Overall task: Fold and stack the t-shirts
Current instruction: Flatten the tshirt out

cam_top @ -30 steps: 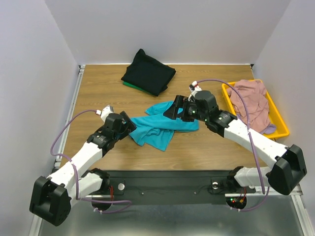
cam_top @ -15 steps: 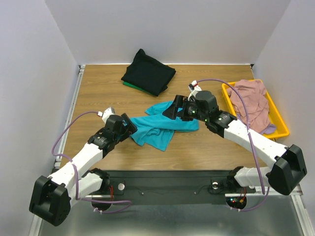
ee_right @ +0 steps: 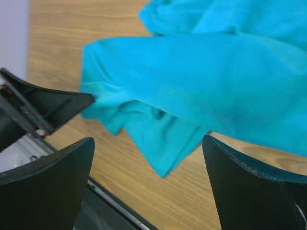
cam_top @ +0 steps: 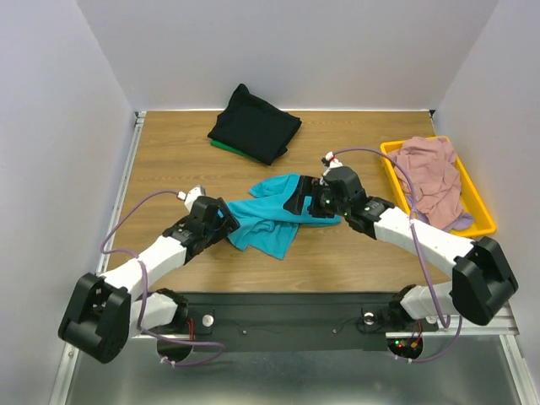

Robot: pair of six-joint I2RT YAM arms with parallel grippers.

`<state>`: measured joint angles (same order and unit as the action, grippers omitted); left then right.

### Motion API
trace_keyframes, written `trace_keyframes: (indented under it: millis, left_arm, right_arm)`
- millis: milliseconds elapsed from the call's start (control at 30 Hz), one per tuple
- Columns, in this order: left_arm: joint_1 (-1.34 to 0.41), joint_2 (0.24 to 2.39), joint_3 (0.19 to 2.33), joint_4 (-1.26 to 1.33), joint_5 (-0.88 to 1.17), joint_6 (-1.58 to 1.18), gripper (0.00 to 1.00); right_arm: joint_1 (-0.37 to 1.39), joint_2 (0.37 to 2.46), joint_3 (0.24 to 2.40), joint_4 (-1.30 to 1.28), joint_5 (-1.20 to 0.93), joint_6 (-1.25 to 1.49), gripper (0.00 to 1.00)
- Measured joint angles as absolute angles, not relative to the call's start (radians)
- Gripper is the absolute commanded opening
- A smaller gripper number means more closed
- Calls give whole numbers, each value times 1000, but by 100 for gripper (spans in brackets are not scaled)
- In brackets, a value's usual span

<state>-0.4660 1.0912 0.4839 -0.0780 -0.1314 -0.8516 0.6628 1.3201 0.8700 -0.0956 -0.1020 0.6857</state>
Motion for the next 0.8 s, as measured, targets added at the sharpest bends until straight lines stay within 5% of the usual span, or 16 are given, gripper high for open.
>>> trace_keyframes:
  millis: [33, 133, 333, 800]
  left_arm:
    - [-467, 1111, 484, -64, -131, -850, 66]
    - [-469, 1182, 485, -19, -126, -838, 0]
    - [-470, 1239, 505, -15, -123, -819, 0]
    - [-470, 827, 524, -126, -171, -812, 0]
  right_arm:
    - [663, 1336, 860, -97, -82, 686, 100]
    - [663, 1370, 835, -101, -21, 688, 100]
    - [663, 1432, 818, -144, 105, 701, 100]
    - [624, 1333, 724, -275, 321, 727, 99]
